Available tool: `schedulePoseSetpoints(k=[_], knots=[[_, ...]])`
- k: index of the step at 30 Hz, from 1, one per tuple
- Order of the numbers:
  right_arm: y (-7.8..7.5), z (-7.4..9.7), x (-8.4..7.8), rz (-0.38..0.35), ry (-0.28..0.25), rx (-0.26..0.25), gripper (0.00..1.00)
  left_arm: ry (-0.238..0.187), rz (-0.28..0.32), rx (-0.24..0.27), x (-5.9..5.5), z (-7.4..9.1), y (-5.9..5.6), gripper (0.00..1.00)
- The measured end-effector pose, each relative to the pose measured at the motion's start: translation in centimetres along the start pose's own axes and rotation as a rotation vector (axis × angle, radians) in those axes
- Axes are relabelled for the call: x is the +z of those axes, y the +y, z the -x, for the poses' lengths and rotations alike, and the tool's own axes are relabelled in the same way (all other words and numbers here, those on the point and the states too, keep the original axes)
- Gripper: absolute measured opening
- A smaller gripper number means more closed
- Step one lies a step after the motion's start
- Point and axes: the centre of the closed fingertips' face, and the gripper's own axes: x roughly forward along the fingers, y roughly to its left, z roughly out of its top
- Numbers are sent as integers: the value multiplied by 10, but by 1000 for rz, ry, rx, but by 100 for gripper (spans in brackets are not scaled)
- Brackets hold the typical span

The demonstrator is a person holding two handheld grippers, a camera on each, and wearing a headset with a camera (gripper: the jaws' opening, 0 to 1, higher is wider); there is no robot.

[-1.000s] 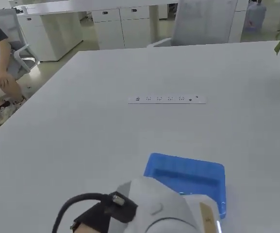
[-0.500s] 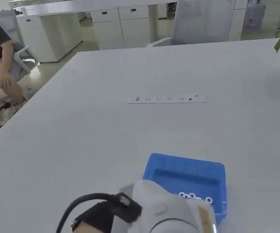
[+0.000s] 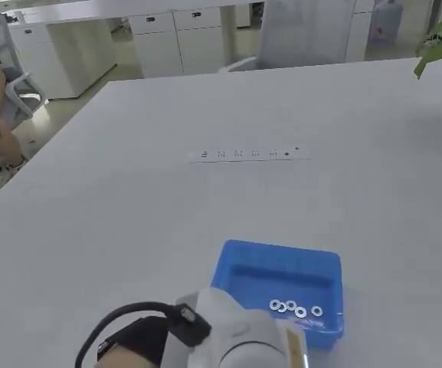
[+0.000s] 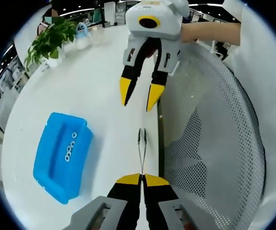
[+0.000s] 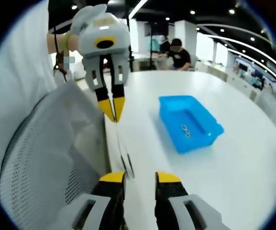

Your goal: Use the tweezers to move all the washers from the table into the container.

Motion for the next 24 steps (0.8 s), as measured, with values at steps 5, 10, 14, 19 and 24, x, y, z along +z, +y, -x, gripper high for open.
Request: schedulePoseSetpoints(k=[5,10,14,19,24], knots=[[-6,5,2,-28,-13,-37,21,38,23,-7,-11,-8,0,0],[-8,6,3,-41,-26,-53,21,62,48,-20,-20,-16,-2,0],[-9,7,2,-44,-25,-60,21,85,51,-22,-26,-20,-2,0],[-11,10,-1,-52,-25,-72,21,121,39,-24,-30,-25,0,0],[-12,13,-1,-63,-35,-88,21,156,30,-33,-32,-28,0,0]])
